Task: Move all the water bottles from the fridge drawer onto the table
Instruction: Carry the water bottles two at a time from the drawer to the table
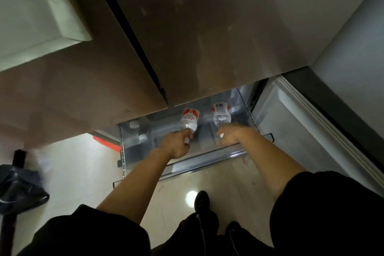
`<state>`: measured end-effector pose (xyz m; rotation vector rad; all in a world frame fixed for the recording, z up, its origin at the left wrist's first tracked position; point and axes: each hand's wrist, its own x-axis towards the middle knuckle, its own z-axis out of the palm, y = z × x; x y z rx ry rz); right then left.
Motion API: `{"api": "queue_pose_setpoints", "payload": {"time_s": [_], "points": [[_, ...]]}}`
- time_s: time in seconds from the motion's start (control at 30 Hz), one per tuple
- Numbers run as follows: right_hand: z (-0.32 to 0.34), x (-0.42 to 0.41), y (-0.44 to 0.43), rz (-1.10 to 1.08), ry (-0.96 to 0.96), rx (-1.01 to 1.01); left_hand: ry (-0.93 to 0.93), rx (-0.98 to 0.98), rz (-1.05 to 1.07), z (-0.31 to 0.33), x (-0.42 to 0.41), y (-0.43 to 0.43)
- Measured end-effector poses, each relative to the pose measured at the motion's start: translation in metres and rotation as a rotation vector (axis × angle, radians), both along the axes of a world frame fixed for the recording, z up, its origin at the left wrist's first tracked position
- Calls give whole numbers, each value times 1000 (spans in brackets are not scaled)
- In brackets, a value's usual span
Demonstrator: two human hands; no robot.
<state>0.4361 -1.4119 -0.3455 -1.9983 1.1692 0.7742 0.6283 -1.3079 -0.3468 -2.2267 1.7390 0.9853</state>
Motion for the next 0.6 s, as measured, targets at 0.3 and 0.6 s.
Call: {"api": "queue_pose_setpoints", "payload": {"time_s": [0.3, 0.6], "points": [[67, -1, 32, -72, -381, -619, -146, -517, 244, 72, 9, 39], [87, -14, 43, -505, -543, -491, 80, -579, 511, 70, 21, 57]]}}
